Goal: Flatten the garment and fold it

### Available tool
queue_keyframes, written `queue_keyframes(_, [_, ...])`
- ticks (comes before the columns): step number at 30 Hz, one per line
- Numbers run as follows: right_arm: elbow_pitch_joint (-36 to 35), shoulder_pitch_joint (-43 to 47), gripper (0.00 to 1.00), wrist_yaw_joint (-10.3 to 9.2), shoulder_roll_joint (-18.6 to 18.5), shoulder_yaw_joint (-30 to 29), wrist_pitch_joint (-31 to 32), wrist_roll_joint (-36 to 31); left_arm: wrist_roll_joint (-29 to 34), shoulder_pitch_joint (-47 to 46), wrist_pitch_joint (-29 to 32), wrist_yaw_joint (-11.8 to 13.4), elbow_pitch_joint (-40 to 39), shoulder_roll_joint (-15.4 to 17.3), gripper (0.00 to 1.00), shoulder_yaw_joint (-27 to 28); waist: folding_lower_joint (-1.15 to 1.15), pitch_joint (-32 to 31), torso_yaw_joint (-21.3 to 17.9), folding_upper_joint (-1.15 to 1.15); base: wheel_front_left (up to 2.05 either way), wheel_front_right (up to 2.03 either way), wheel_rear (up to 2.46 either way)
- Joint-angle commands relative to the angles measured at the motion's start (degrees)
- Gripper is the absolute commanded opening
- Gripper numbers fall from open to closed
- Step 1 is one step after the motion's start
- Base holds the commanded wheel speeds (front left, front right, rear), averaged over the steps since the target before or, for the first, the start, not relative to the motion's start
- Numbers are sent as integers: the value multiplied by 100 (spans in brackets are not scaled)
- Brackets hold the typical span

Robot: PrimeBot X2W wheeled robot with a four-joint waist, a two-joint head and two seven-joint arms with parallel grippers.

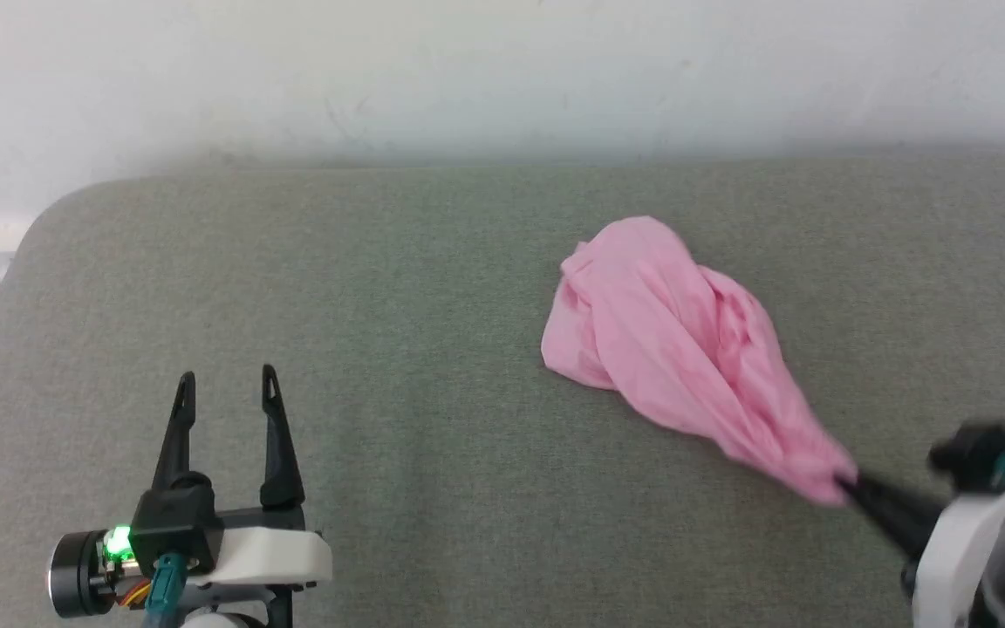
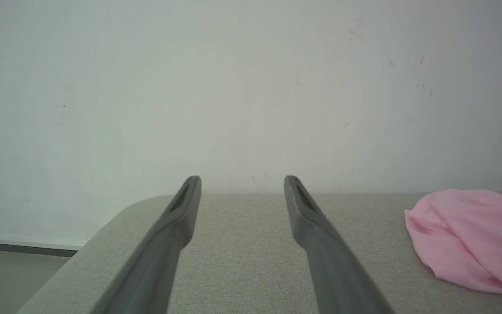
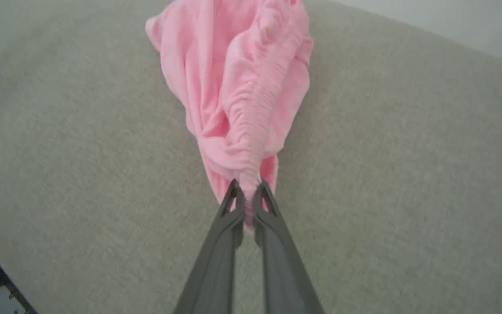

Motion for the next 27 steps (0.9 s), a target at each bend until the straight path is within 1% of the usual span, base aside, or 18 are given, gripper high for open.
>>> queue_keyframes(1, [55,179,0,-5,114,-47,35,-76,64,4,-27,-43,6,-21,100,-5,1,-64,-96,0,0,0,0])
queue_keyframes(2, [132,399,0,-5,194,-63,100,-164,70,-12,-27,-53,13,-25,100,-10,1,-59,-103,0,0,0,0])
queue_keyframes(4, [293,781,0,-5,405,-228,151,-136,79,-32,-27,-74,31,-26,100,-10,1,-59,-126,0,0,0,0])
queue_keyframes(7, [409,1056,0,-5,557,-471,200,-272,102,-39,-27,-103,48,-16,100,-14,1,-62,-149,0,0,0,0])
queue_keyframes(8, [364,1100,39,-5,603,-596,193,-255,109,-37,-27,-106,54,-14,100,-13,1,-68,-155,0,0,0,0])
queue_keyframes(9, [282,1101,100,-5,602,-727,181,-289,114,-34,-27,-107,60,-13,100,-10,1,-75,-158,0,0,0,0])
queue_keyframes(12, [-79,1001,100,-5,500,-1304,132,-374,126,-33,-27,-104,77,-13,100,-7,1,-88,-142,0,0,0,0])
queue_keyframes(14, [-455,914,100,-5,380,-1696,222,-405,146,-42,-27,-109,78,-12,100,-29,1,-83,-98,0,0,0,0])
queue_keyframes(16, [-808,756,100,-5,213,-2069,412,-565,182,-52,-27,-110,61,-5,100,-70,1,-56,-47,0,0,0,0])
queue_keyframes(18, [-1095,537,100,-5,123,-2380,719,-743,217,-72,-27,-111,44,13,100,-114,1,0,14,0,0,0,0])
queue_keyframes(20, [-1321,259,100,-5,128,-2576,1129,-839,238,-116,-27,-104,32,23,100,-161,1,70,88,0,0,0,0])
queue_keyframes(23, [-1431,-265,100,-5,190,-2541,2006,-926,234,-205,-27,-92,19,26,100,-216,1,204,210,0,0,0,0])
queue_keyframes(27, [-1055,-974,100,-5,475,-2192,3393,-745,216,-353,-27,-70,26,9,100,-291,1,400,391,0,0,0,0])
